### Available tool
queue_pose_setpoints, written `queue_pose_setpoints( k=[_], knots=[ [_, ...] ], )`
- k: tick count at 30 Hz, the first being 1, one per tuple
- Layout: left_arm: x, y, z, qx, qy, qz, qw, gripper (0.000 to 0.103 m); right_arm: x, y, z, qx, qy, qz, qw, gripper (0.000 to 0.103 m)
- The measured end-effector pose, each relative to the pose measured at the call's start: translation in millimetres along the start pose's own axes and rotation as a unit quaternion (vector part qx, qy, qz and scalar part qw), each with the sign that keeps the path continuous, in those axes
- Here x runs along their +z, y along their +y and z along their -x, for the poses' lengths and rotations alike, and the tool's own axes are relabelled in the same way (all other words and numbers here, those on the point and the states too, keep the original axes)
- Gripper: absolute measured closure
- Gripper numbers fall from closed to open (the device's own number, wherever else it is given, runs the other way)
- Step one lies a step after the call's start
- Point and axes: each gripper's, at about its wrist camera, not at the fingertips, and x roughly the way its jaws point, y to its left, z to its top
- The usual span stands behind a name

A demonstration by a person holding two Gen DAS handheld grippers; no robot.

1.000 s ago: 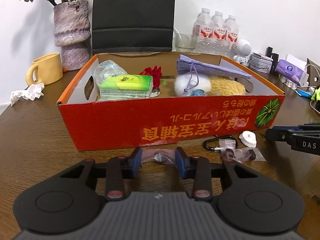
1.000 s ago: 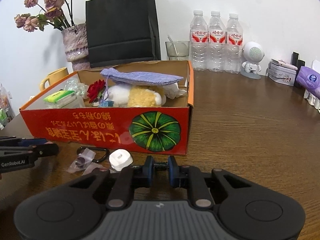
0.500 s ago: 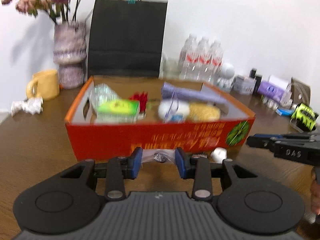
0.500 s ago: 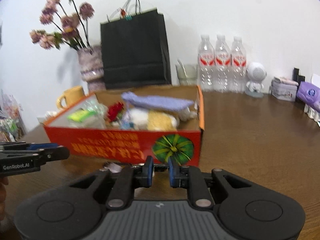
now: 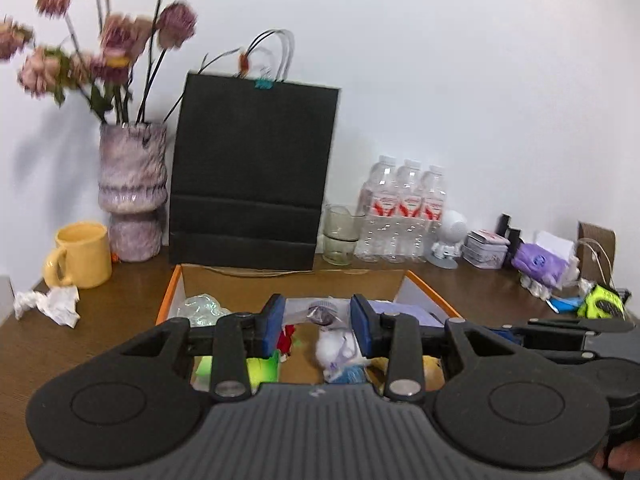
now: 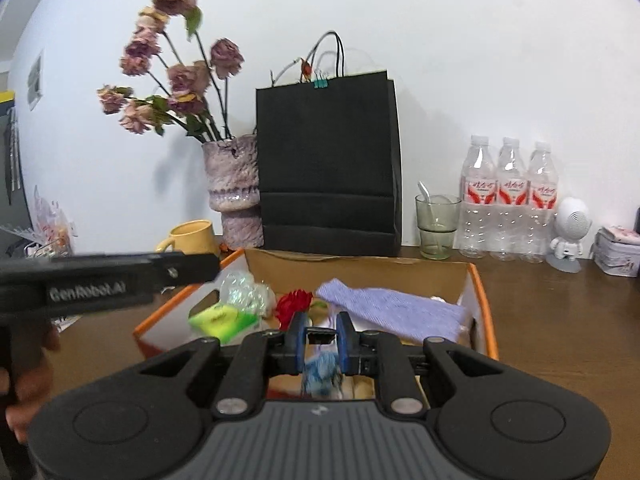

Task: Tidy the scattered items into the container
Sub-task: 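Lower both held packets into the box and open both grippers, then grasp a clear packet with the left gripper while the right grasps another small packet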

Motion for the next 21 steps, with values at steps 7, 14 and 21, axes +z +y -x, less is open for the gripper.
queue_pose_setpoints(
  k=[7,14,21],
  knots=[
    [-1.7,24.2,-52.9,0.015,0.049,0.022,0.9985,0.066,6.0,-0.9,-64.4,0.002,0.054,-0.027,0.998,0.088],
    [-6.0,45.7,-75.9,0.029,0.078,0.037,0.9958,0.066,-2.1,6.7,-99.3,0.007,0.087,-0.005,0.996,0.088],
    [-7.2,43.3,-77.1,0.028,0.086,0.038,0.9952,0.021,0.3,-2.5,-91.1,-0.002,0.081,-0.008,0.997,0.045]
  ],
)
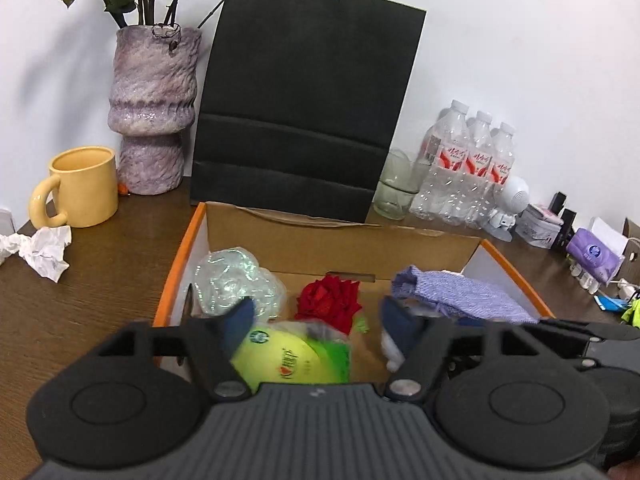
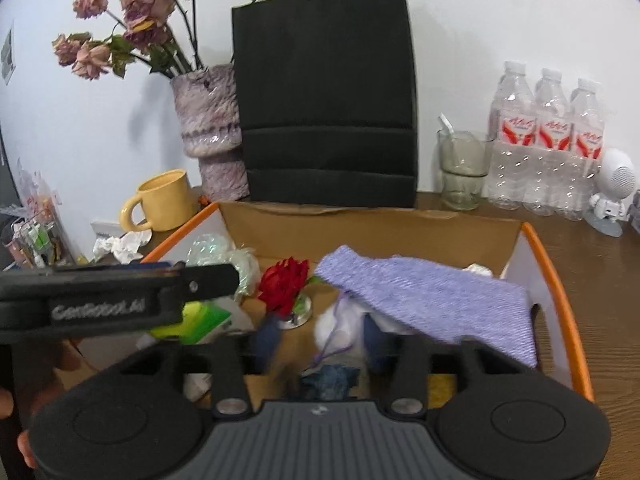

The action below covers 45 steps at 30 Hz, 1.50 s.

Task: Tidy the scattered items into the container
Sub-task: 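Grasp a clear packet with the left gripper while the right grasps another small packet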

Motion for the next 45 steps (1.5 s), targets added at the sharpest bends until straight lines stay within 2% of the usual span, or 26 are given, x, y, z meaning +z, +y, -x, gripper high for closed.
queue_pose_setpoints(
  k=[2,3,4,5,7,12,19,25,29,33,39,44,45],
  knots=[
    [1.2,-2.7,3.4,0.003,-0.006,-0.006,1.0,0.012,2.0,-1.4,4.9,-0.004,-0.005,0.005,1.0,0.036],
    [1.7,-4.2,5.1,0.004,-0.009,-0.008,0.9999,0.003,2.9,-2.3,7.0,-0.006,-0.006,0.006,1.0,0.033],
    [2.3,-5.8,7.3,0.005,-0.013,-0.01,0.9998,0.0,4.1,-3.3,9.6,-0.009,-0.009,0.006,1.0,0.024],
    [2.8,-7.1,9.4,0.003,-0.018,-0.013,0.9997,0.0,5.3,-4.0,12.0,-0.012,-0.012,0.008,1.0,0.015],
    [3.7,-9.3,12.4,-0.002,-0.021,-0.015,0.9997,0.0,7.4,-4.6,15.3,-0.019,-0.015,0.014,1.0,0.008],
    [4.0,-12.7,12.8,0.015,-0.012,-0.01,0.9998,0.0,10.0,-4.6,15.7,-0.039,-0.006,0.017,0.999,0.002],
    [3.3,-11.5,12.0,0.03,-0.005,-0.009,0.9995,0.0,10.0,-4.8,15.7,-0.049,0.002,0.019,0.999,0.001],
    [5.3,-11.7,21.6,0.031,-0.021,-0.009,0.9993,0.0,12.4,-5.9,25.7,-0.054,-0.006,0.019,0.998,0.001],
    [5.7,-14.9,40.8,0.025,-0.046,-0.013,0.9986,0.0,12.3,-10.5,49.0,-0.051,-0.026,0.017,0.998,0.001],
    [-3.8,-16.8,64.9,0.004,-0.062,-0.017,0.9979,0.0,-3.3,-14.6,83.2,-0.056,-0.05,0.029,0.997,0.001],
    [-42.4,-28.7,89.1,-0.027,-0.038,-0.057,0.9973,0.0,-48.7,-22.3,122.4,-0.047,-0.053,0.048,0.996,0.004],
    [-75.1,-44.1,88.3,-0.038,0.004,-0.045,0.9983,0.001,-86.0,-23.1,113.9,-0.022,0.001,0.063,0.998,0.019],
    [-79.5,-49.6,85.9,-0.04,0.012,-0.05,0.9979,0.004,-90.8,-22.2,110.0,-0.018,0.011,0.063,0.998,0.022]
  ],
)
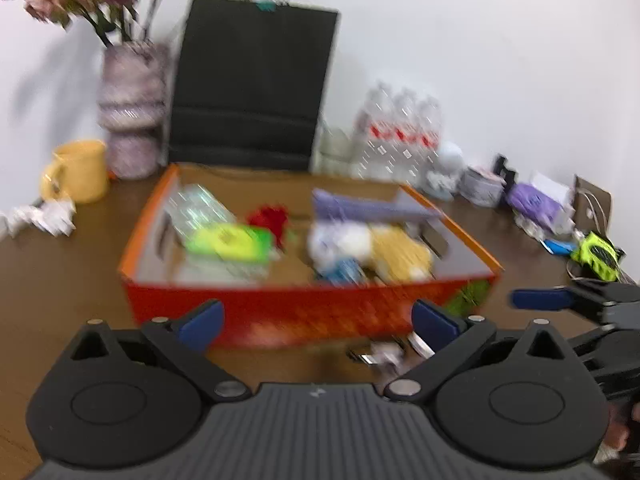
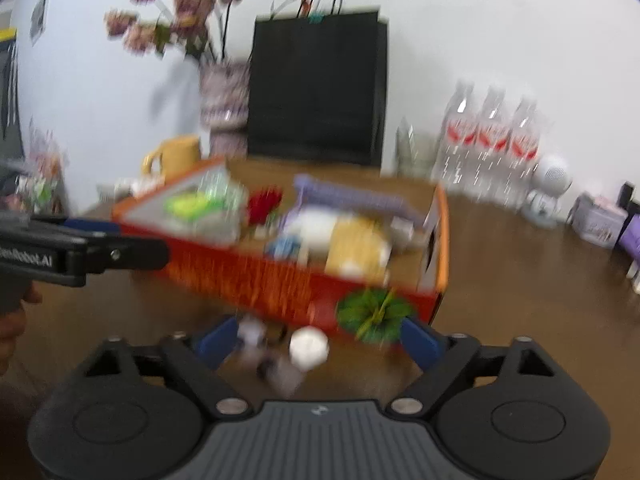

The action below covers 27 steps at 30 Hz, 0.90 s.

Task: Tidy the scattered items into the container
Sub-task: 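Grasp a clear packet with the left gripper while the right grasps another small packet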

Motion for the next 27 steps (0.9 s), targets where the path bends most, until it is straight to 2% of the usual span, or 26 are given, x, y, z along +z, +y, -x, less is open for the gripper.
queue_pose_setpoints(
  k=[2,4,5,10,13,20,22,27],
  knots=[
    [-5.4,-8.8,-6.5,-0.003,0.012,-0.004,0.9999,0.012,-6.4,3.5,-9.2,0.017,0.016,0.001,1.0,0.038],
    [-9.7,-13.7,-13.7,-0.01,0.024,-0.001,0.9997,0.024,-9.5,7.5,-16.3,0.028,0.026,0.007,0.999,0.05],
    [-11.6,-15.4,-17.4,-0.013,0.029,0.002,0.9995,0.026,-10.3,9.5,-19.4,0.032,0.029,0.012,0.999,0.053],
    [-17.5,-21.1,-32.3,-0.024,0.051,0.013,0.9983,0.05,-16.2,15.3,-24.9,0.045,0.023,0.025,0.998,0.06],
    [-18.2,-25.2,-37.9,-0.03,0.057,0.014,0.9979,0.059,-15.5,18.0,-26.0,0.055,0.014,0.032,0.998,0.065],
    [-21.6,-34.8,-50.3,-0.028,0.074,0.012,0.9968,0.07,-16.7,21.5,-33.5,0.06,0.022,0.056,0.996,0.076],
    [-23.2,-32.9,-52.5,-0.025,0.082,0.011,0.9963,0.077,-17.9,21.3,-30.4,0.06,0.023,0.061,0.996,0.08],
    [-25.8,-27.8,-52.4,-0.025,0.082,0.003,0.9963,0.08,-20.8,15.3,-22.7,0.051,0.024,0.061,0.997,0.083]
  ],
)
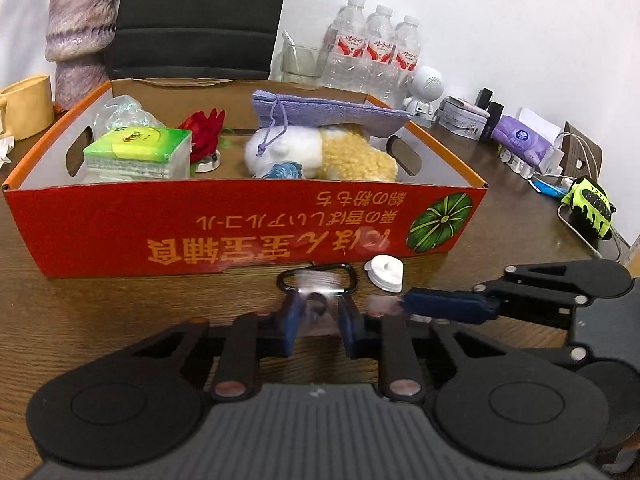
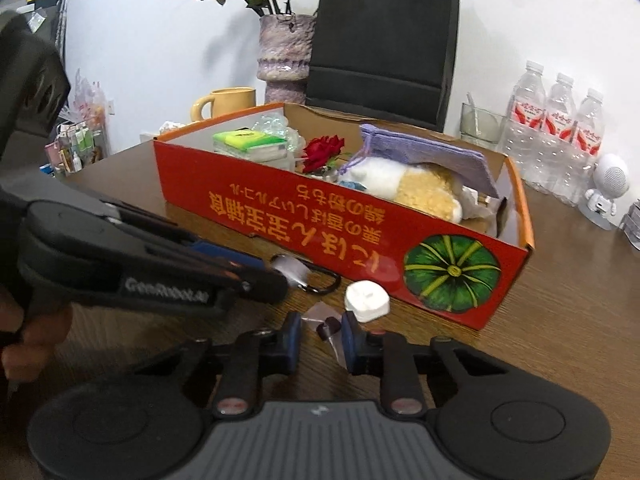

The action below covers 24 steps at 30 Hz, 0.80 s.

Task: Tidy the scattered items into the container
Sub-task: 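Grasp a clear packet with the left gripper while the right grasps another small packet, then carry both packets into the box and release them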

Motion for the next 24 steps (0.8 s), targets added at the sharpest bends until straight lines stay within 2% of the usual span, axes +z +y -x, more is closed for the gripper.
queue_pose_setpoints(
  k=[6,9,15,24],
  knots=[
    [-1.6,-4.4,-0.4,0.006,-0.004,-0.024,0.9997,0.079,-1.3,-8.2,5.9,-0.011,-0.005,-0.018,1.0,0.086],
    [-3.1,-8.4,-0.4,0.016,-0.006,-0.042,0.999,0.084,-0.7,-9.7,7.5,-0.012,-0.009,-0.022,1.0,0.087],
    [-4.7,-8.4,3.5,0.015,-0.013,-0.042,0.9989,0.086,0.4,-11.2,12.7,-0.013,-0.019,-0.029,0.999,0.09],
    [-5.5,-15.1,24.7,0.004,-0.05,-0.056,0.9972,0.086,3.8,-12.6,25.5,-0.011,-0.043,-0.039,0.998,0.098]
  ],
)
